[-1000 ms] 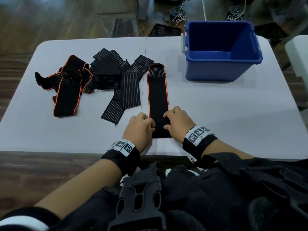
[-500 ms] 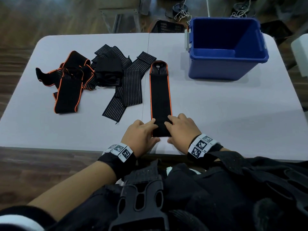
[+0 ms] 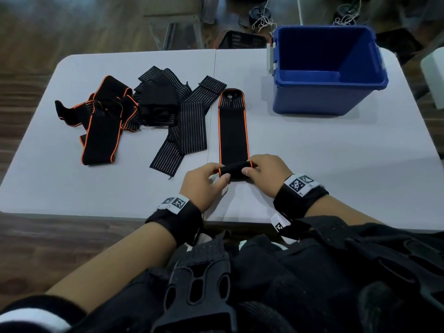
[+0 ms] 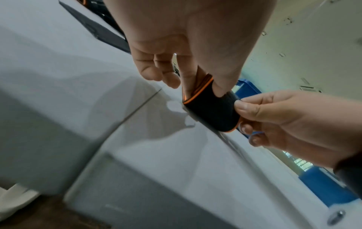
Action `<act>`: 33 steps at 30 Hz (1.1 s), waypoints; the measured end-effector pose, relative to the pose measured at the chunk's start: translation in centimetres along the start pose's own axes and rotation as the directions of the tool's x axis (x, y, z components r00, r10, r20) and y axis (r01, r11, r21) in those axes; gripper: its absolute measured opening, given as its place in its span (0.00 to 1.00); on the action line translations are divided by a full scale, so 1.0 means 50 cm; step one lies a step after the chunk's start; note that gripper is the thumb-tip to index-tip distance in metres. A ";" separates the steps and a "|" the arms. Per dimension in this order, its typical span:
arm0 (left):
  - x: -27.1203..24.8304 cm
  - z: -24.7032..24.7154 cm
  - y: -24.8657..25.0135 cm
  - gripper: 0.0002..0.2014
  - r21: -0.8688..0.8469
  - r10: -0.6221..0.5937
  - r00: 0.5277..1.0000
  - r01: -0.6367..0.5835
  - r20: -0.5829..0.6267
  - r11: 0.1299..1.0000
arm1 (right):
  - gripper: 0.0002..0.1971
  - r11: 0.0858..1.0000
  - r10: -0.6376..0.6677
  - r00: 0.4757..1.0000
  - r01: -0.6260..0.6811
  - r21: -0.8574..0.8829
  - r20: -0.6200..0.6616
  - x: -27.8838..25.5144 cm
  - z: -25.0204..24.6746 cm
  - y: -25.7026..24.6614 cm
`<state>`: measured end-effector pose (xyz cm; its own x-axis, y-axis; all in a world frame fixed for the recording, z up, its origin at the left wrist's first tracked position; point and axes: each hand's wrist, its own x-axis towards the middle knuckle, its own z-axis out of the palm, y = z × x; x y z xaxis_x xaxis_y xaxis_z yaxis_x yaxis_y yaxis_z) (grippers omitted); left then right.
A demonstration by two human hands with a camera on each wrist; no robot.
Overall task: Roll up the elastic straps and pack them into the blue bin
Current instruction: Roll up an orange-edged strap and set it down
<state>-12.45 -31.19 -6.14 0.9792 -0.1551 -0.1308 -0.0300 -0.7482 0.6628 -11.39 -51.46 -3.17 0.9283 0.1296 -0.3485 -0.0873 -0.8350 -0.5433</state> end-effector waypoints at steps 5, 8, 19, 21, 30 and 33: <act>0.023 -0.003 0.010 0.10 -0.128 -0.111 0.994 0.113 0.020 0.985 | 0.13 0.998 0.064 0.998 -0.063 -0.019 0.010 0.028 -0.003 -0.008; 0.039 -0.002 0.015 0.09 -0.143 -0.167 0.986 0.169 0.022 0.975 | 0.16 0.993 0.115 0.993 -0.115 -0.018 0.006 0.049 -0.006 -0.013; 0.059 0.009 0.032 0.14 0.036 -0.230 0.972 0.228 0.055 0.973 | 0.14 0.975 0.222 0.974 -0.222 0.022 -0.041 0.057 0.009 -0.014; 0.057 0.008 0.036 0.11 0.069 -0.205 0.978 0.203 0.030 0.977 | 0.13 0.988 0.138 0.988 -0.142 -0.061 -0.062 0.048 0.010 -0.014; 0.032 0.006 0.022 0.04 0.327 0.274 0.959 -0.284 0.078 0.901 | 0.06 0.925 -0.126 0.984 0.070 -0.374 -0.129 0.021 0.027 -0.023; 0.010 0.009 0.010 0.08 0.299 0.306 0.946 -0.323 0.104 0.898 | 0.19 0.929 -0.127 0.990 0.099 -0.358 -0.055 0.002 0.024 -0.012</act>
<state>-12.07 -31.94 -6.19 0.8967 -0.4426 0.0026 -0.4033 -0.8146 0.4170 -11.70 -50.31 -3.80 0.9504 0.2048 -0.2341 0.1401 -0.9538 -0.2656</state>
